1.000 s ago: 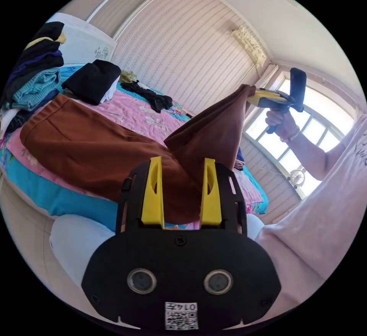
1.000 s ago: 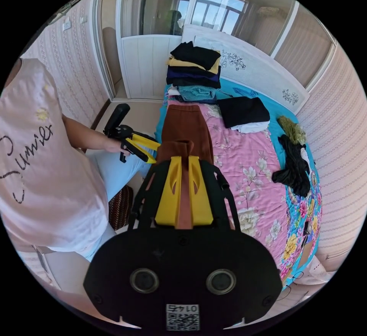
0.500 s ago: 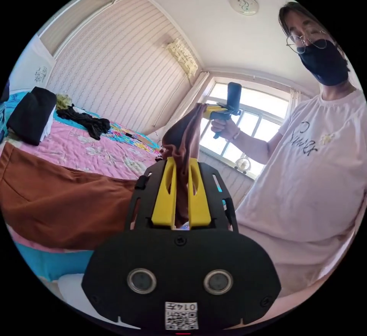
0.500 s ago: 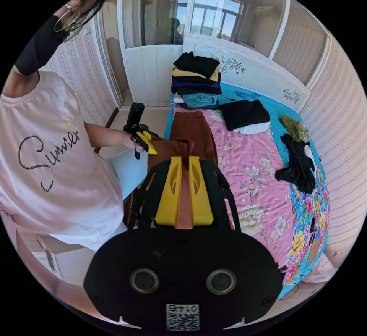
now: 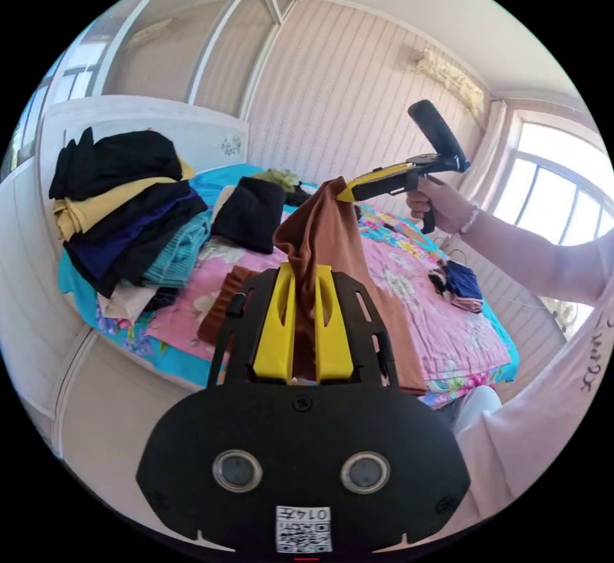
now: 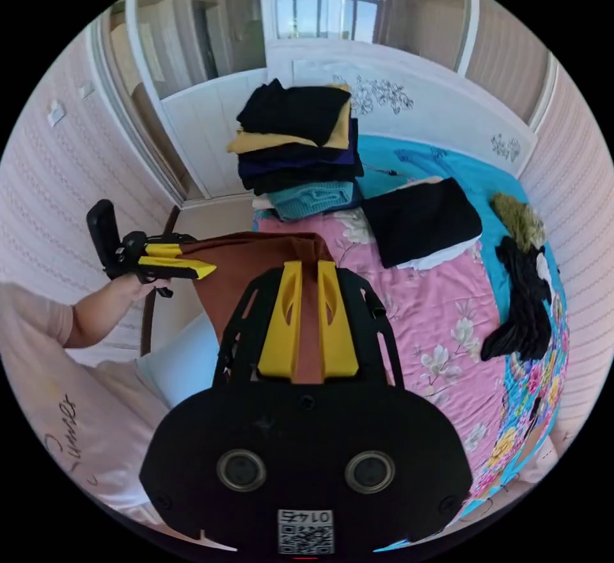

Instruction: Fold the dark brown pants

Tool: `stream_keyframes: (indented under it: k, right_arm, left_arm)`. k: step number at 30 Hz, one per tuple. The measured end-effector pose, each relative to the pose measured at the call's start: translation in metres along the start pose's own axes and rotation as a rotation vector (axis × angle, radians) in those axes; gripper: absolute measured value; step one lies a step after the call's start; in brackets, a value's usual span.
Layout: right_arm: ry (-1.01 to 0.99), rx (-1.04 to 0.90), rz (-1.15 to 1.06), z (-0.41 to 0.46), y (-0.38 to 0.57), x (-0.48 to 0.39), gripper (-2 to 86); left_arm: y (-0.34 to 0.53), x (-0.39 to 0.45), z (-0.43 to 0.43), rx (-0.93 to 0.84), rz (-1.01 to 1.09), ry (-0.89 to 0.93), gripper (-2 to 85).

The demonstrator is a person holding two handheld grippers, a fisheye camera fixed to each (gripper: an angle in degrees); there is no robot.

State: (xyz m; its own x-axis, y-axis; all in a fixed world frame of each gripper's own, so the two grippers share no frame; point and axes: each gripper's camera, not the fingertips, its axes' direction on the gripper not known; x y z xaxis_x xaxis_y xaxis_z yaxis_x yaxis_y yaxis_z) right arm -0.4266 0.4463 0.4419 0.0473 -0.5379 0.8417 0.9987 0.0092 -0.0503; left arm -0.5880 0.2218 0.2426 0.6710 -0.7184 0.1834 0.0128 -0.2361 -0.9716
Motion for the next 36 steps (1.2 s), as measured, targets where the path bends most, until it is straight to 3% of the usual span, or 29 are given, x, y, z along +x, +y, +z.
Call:
stream_keyframes:
  k: [3, 8, 11, 14, 17, 21, 25, 30, 36]
  right_arm:
    - [-0.014, -0.169, 0.153, 0.064, -0.016, 0.032, 6.5]
    - [-0.045, -0.246, 0.198, 0.105, 0.034, 0.053, 0.8]
    - [0.088, -0.287, 0.203, 0.116, 0.072, 0.062, -0.1]
    - [0.105, -0.335, 0.233, 0.133, 0.087, 0.072, -0.3]
    - [0.043, -0.352, 0.245, 0.153, 0.076, 0.082, -0.4]
    - [0.046, -0.33, 0.285, 0.174, 0.044, 0.091, -0.4]
    - [0.141, -0.395, 0.31, 0.201, 0.03, 0.099, -0.4]
    - [0.002, -0.412, 0.581, 0.229, 0.037, 0.138, -0.4]
    - [0.167, -0.519, 0.33, 0.225, 0.016, 0.13, -0.5]
  left_arm:
    - [0.011, -0.042, 0.045, -0.148, -0.196, -0.133, 5.5]
    - [0.033, -0.053, 0.05, -0.151, -0.26, -0.222, 3.0]
    - [0.036, -0.022, 0.044, -0.116, -0.138, -0.189, 0.1]
    - [0.041, 0.032, 0.061, -0.145, 0.052, -0.015, -0.7]
    - [0.05, 0.097, 0.099, -0.272, 0.269, 0.104, -0.9]
    - [0.057, 0.154, 0.14, -0.39, 0.459, 0.092, -1.0]
    - [0.069, 0.169, 0.174, -0.532, 0.537, 0.061, -1.0]
    - [0.085, 0.198, 0.201, -0.584, 0.641, -0.011, -1.0]
    - [0.079, 0.214, 0.198, -0.569, 0.658, 0.027, -1.0]
